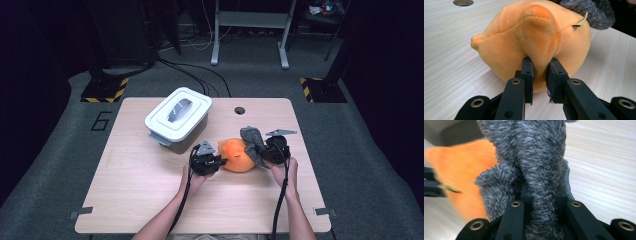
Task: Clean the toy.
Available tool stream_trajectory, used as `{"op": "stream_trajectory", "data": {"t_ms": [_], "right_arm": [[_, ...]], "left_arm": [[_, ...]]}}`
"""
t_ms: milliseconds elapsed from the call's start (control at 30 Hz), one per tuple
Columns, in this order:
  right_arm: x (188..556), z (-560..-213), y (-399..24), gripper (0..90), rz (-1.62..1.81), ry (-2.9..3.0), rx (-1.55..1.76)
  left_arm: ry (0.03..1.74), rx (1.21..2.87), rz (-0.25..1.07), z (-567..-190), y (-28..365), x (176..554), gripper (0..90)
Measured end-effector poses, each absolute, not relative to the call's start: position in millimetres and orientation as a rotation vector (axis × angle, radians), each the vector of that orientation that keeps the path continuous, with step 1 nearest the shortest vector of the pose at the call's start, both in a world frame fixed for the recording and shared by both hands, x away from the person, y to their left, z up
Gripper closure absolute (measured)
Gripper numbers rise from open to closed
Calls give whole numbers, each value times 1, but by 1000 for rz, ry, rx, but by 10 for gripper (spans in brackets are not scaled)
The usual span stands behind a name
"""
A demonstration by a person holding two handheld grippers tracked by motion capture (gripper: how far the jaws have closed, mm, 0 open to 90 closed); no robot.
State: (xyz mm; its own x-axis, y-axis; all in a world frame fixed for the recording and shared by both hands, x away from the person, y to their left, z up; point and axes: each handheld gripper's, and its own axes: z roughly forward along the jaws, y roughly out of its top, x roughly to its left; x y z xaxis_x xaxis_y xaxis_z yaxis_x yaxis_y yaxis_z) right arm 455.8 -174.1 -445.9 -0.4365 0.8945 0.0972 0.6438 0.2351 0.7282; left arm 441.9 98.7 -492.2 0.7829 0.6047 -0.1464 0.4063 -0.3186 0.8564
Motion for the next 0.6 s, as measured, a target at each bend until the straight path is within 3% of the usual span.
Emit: {"op": "stream_trajectory", "data": {"t_ms": [600], "right_arm": [[473, -497, -196, 762, 908, 2223, 1630]], "left_arm": [[767, 1949, 243, -493, 100, 443, 769]]}}
